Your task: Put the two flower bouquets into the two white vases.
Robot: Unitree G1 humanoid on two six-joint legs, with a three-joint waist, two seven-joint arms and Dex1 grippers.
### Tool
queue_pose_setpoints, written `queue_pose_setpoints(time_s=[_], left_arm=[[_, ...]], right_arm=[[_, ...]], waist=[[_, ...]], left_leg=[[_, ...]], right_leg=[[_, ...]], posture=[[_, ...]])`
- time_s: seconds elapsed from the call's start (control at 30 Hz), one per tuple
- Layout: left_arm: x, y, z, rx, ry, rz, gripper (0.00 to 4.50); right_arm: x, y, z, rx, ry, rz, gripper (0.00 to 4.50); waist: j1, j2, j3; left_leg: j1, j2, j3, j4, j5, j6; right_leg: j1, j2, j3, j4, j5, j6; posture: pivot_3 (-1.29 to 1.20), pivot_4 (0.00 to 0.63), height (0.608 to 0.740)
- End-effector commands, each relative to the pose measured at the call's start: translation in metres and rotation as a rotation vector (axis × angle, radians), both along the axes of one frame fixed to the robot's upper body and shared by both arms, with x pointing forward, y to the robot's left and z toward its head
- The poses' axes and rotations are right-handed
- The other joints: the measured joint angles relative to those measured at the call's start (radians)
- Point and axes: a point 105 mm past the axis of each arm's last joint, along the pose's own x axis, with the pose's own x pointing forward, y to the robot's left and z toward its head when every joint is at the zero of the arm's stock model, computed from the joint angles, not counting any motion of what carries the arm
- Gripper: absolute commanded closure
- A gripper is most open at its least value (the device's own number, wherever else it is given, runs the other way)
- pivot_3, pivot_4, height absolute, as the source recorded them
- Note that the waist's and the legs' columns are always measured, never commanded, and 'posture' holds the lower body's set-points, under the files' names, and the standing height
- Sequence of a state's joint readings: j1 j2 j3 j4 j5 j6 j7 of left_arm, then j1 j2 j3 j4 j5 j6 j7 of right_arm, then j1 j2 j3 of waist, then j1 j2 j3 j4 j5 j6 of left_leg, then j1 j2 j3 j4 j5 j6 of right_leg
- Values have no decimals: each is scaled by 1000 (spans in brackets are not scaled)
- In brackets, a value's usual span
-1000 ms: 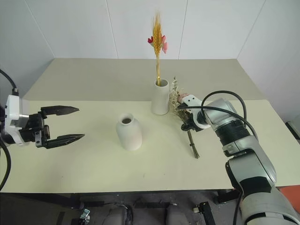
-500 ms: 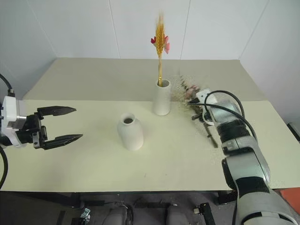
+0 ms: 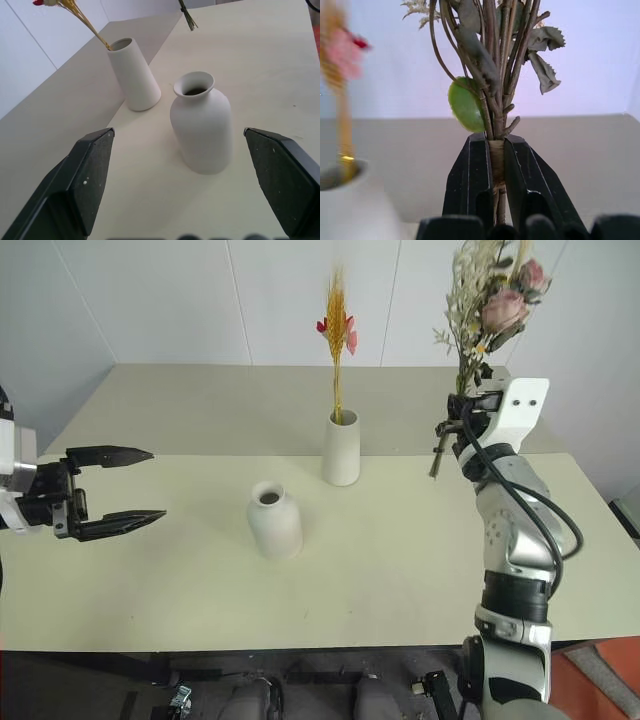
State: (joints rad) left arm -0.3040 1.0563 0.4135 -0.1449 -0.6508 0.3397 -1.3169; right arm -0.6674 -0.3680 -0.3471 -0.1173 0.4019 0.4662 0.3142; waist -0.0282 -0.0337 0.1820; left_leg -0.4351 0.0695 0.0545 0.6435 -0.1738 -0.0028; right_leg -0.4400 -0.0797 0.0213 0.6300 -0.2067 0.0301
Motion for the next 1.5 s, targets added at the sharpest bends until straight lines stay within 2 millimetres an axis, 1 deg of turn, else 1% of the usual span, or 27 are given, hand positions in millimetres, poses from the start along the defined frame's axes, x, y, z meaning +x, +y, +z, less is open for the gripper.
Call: queue_pose_setpoints(time_s=[0.03,0.13,0.2,0.27,0.4,0.53,0.63,0.73,0.87,1.0,1.3,1.5], left_arm=[[-9,-3,13,2,-21,-47,0],[-12,-1,13,17,-11,-45,0],[-13,1,14,22,-8,-35,0],[-15,3,15,27,-5,-26,0],[-20,7,15,35,-2,-6,0],[-27,9,17,37,-7,17,0],[-32,11,17,39,-5,37,0],[-37,13,16,40,0,53,0],[-42,16,14,42,8,77,0],[-43,17,13,41,11,91,0],[-45,17,11,36,7,108,0],[-44,16,10,36,5,113,0]], right_arm=[[-39,17,46,79,-216,235,4332],[-56,39,63,138,-274,449,4332],[-64,55,73,172,-302,577,4332],[-70,70,79,197,-315,685,4332],[-73,105,77,207,-302,838,4332],[-79,130,70,216,-272,956,4332],[-82,139,64,210,-257,998,4332],[-80,147,58,207,-245,1018,4332],[-71,160,41,184,-232,1018,4332],[-64,175,33,161,-241,1021,4332],[-54,185,24,134,-248,1021,4332],[-47,194,1,74,-233,999,4332]], waist=[[0,0,0],[-4,0,0],[-11,0,0],[-14,0,0],[-16,0,0],[-14,0,0],[-9,0,0],[-8,0,0],[-12,0,0],[-14,0,0],[-13,0,0],[-14,0,0]], left_leg=[[1,0,0,0,0,0],[2,1,0,0,0,0],[3,1,0,0,0,0],[3,2,0,0,0,0],[3,2,0,0,0,0],[3,2,1,0,0,0],[3,3,1,0,0,0],[3,3,1,0,0,0],[4,3,1,0,0,0],[4,3,1,0,0,0],[3,4,1,0,0,-1],[3,4,1,-1,0,-1]], right_leg=[[0,0,0,0,0,0],[1,1,0,0,0,0],[1,1,1,1,0,-1],[1,2,1,1,0,-1],[1,2,1,1,0,-2],[1,2,1,1,0,-2],[1,2,1,1,0,-2],[1,2,0,1,0,-2],[1,2,0,1,0,-3],[1,2,0,1,0,-3],[0,2,0,1,0,-3],[0,2,0,1,0,-3]], posture=[[0,150,740],[0,150,740],[0,150,740],[0,150,740],[0,150,740],[0,150,740],[0,150,740],[0,150,740],[0,150,740],[0,150,740],[0,150,740],[0,150,740]])
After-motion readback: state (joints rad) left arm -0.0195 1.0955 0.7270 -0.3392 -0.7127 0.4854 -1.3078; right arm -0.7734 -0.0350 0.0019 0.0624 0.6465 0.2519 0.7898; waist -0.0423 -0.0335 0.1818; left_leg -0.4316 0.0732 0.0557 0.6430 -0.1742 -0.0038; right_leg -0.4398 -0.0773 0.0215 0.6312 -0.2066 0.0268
